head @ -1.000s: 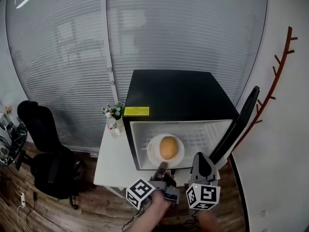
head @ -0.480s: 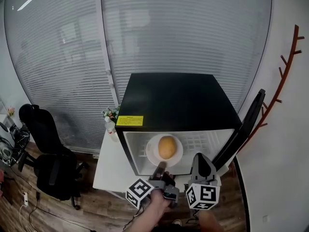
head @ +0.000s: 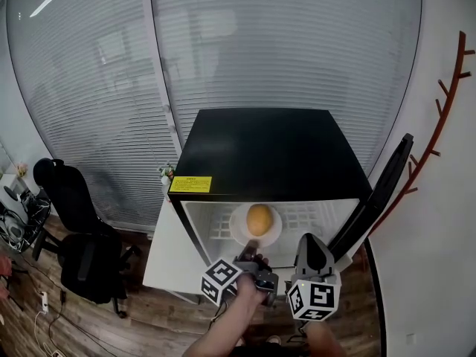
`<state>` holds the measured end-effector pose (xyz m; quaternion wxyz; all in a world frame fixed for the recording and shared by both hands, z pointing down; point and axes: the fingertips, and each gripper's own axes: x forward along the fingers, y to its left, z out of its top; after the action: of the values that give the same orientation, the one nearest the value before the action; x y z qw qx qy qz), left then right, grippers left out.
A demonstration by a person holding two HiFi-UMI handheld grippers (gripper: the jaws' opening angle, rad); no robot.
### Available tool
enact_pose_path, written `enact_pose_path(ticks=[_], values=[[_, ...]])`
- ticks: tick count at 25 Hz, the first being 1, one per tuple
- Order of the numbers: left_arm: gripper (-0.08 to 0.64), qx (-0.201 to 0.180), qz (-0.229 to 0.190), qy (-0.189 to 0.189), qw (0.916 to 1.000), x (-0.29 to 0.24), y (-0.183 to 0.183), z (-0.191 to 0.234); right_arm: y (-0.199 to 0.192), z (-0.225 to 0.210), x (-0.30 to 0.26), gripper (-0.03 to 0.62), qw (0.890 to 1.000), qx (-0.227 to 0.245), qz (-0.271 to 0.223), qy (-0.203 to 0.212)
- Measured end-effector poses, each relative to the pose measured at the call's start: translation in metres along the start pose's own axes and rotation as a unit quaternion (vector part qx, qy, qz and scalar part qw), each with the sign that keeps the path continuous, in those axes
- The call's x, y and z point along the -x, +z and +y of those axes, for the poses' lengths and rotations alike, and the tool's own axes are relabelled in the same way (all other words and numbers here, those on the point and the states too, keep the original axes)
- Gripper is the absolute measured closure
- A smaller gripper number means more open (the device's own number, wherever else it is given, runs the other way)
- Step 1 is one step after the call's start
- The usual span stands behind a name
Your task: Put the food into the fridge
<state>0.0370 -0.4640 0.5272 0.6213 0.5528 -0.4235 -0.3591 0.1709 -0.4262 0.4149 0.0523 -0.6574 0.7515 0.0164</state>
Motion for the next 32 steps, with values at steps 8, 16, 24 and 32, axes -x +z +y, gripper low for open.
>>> enact_pose_path(ticks=[8,16,24,32], values=[[0.528,0.0,-0.011,0.017,0.9998,-0.01,0.002,0.016,-0.001,-0.008,-0.004,0.565,1.0,-0.005,0.0,0.003],[0.528,0.011,-0.016,0.015,0.9997,-0.018,0.003,0.026,-0.004,-0.008,-0.007,0.565,1.0,-0.009,0.002,0.005],[0.528,0.014,-0.022,0.014,0.9995,-0.026,0.006,0.026,-0.004,-0.009,-0.008,0.565,1.0,-0.008,0.003,0.005],[0.378,0.007,-0.027,0.002,0.9996,-0.027,0.008,0.025,-0.005,-0.012,-0.011,0.565,1.0,-0.008,0.004,0.002]])
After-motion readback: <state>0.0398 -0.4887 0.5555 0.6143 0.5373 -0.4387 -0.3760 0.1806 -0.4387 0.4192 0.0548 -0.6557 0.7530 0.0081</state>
